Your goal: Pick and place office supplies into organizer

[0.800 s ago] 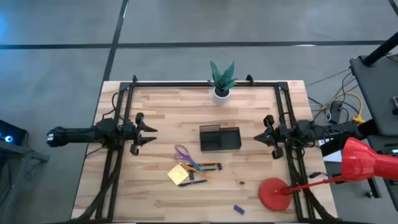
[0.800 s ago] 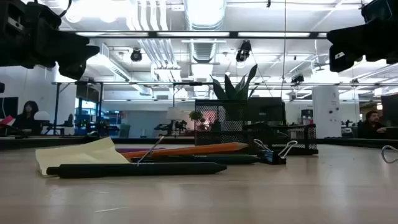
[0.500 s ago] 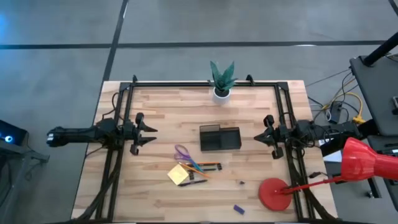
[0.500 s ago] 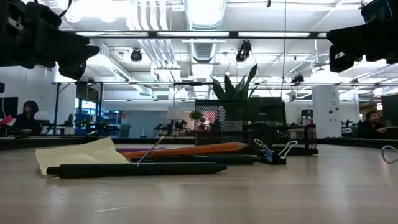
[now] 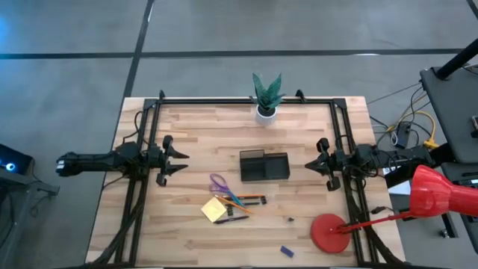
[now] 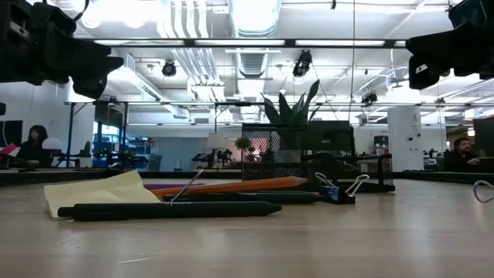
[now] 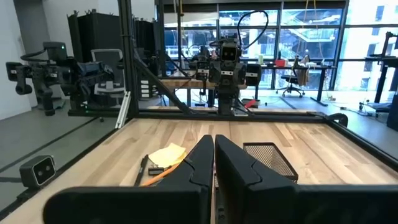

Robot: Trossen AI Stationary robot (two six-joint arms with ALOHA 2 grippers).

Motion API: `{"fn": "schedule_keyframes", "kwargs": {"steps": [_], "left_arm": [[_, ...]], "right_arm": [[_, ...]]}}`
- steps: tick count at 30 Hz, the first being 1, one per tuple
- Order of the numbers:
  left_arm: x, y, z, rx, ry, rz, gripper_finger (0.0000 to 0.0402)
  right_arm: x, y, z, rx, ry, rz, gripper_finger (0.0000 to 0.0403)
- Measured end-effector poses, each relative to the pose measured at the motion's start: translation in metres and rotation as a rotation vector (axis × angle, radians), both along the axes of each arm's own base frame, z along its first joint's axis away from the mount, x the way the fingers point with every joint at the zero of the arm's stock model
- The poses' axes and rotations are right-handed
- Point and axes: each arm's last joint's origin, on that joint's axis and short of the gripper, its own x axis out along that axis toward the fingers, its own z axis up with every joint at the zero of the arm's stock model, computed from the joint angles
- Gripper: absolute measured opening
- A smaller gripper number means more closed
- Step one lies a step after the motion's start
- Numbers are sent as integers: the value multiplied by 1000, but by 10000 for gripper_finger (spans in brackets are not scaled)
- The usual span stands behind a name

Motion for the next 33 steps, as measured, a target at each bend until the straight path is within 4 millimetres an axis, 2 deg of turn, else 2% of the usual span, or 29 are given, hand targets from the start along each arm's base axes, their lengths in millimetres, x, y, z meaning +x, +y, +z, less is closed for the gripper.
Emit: {"fn": "schedule_keyframes", "kwargs": {"steps": [13,15,18,21,23,27,29,32,33], "left_arm": [[0,0,0,0,1,0,141],[0,0,0,0,0,0,141],[0,0,0,0,-1,0,141],[0,0,0,0,0,0,141],[0,0,0,0,0,0,141],[0,0,0,0,2,0,141],[0,0,0,0,4,0,141],[0,0,-1,0,7,0,141],[0,0,-1,0,7,0,141]], "right_arm": [[0,0,0,7,-2,0,8],[0,0,7,109,-62,12,8],[0,0,20,424,-132,81,9],[11,4,6,582,63,147,8],[17,8,6,644,173,229,9],[36,17,31,706,339,297,9],[50,25,45,624,408,318,8],[76,38,68,467,422,406,8],[86,40,74,447,426,374,8]]}}
